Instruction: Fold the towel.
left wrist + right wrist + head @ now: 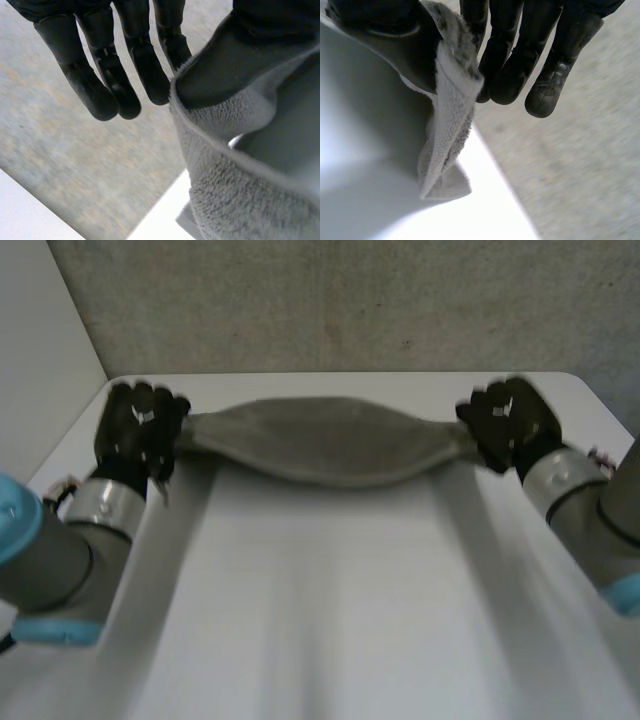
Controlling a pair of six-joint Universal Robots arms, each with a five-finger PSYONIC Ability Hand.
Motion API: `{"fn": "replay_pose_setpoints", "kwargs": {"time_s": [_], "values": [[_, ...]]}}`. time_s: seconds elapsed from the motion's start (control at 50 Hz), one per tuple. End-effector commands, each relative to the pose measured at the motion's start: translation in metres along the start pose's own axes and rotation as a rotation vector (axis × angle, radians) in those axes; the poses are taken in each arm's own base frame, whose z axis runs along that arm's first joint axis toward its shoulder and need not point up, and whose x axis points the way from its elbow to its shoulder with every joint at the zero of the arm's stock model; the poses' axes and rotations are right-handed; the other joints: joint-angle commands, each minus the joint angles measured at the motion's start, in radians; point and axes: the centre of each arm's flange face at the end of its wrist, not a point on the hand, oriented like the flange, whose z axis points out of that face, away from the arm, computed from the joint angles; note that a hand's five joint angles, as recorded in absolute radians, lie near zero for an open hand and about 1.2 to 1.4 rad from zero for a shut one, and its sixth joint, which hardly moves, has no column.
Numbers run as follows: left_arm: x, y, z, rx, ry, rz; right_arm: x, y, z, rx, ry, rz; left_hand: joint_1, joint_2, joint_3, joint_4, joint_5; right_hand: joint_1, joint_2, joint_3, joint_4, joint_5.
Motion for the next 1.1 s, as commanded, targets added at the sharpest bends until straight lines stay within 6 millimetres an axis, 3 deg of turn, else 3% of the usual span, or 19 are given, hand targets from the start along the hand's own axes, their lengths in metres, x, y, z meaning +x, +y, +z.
{"fn": "replay_pose_setpoints", "kwargs": {"time_s": [0.02, 0.12, 0.3, 0.34, 0.4, 0.48, 0.76, 1.0, 1.06, 1.1], "values": [[0.025, 0.039, -0.03, -0.066, 0.047, 0.017, -0.023, 0.037, -0.021, -0.132, -0.069, 0.037, -0.047, -0.111, -0.153, -0.123, -0.266, 0.054, 0.057, 0.054, 0.057, 0.045], [0.032, 0.052, -0.034, -0.105, 0.071, 0.063, -0.026, 0.05, -0.029, -0.18, -0.074, 0.056, -0.047, -0.111, -0.153, -0.123, -0.266, 0.054, 0.057, 0.054, 0.057, 0.045], [0.038, 0.067, -0.029, -0.125, 0.08, 0.091, -0.028, 0.057, -0.034, -0.178, -0.056, 0.063, -0.047, -0.111, -0.153, -0.123, -0.266, 0.054, 0.057, 0.054, 0.057, 0.045], [0.04, 0.071, -0.028, -0.135, 0.087, 0.092, -0.029, 0.058, -0.034, -0.179, -0.058, 0.064, -0.576, -0.639, -0.681, -0.651, -0.794, 0.054, 0.057, 0.054, 0.057, 0.045], [0.041, 0.072, -0.028, -0.138, 0.089, 0.094, -0.025, 0.063, -0.034, -0.195, -0.048, 0.068, -0.766, -0.829, -0.872, -0.841, -0.984, 0.054, 0.057, 0.054, 0.057, 0.045], [0.04, 0.075, -0.029, -0.148, 0.087, 0.109, -0.024, 0.065, -0.033, -0.199, -0.043, 0.069, -0.79, -0.853, -0.895, -0.865, -1.008, 0.054, 0.057, 0.054, 0.057, 0.045], [0.028, 0.091, -0.034, -0.218, 0.084, 0.249, -0.018, 0.069, -0.032, -0.208, -0.021, 0.09, -0.755, -0.818, -0.86, -0.83, -0.973, 0.054, 0.057, 0.054, 0.057, 0.045], [0.031, 0.087, -0.044, -0.229, 0.11, 0.238, -0.023, 0.069, -0.034, -0.212, -0.03, 0.1, -0.69, -0.753, -0.796, -0.765, -0.908, 0.054, 0.057, 0.054, 0.057, 0.045], [0.035, 0.083, -0.046, -0.213, 0.13, 0.235, -0.023, 0.069, -0.034, -0.213, -0.029, 0.1, -0.567, -0.63, -0.672, -0.642, -0.785, 0.054, 0.057, 0.054, 0.057, 0.045], [0.037, 0.077, -0.047, -0.183, 0.159, 0.229, -0.023, 0.069, -0.034, -0.213, -0.029, 0.1, -0.152, -0.215, -0.258, -0.227, -0.37, 0.054, 0.057, 0.054, 0.057, 0.045]]}}
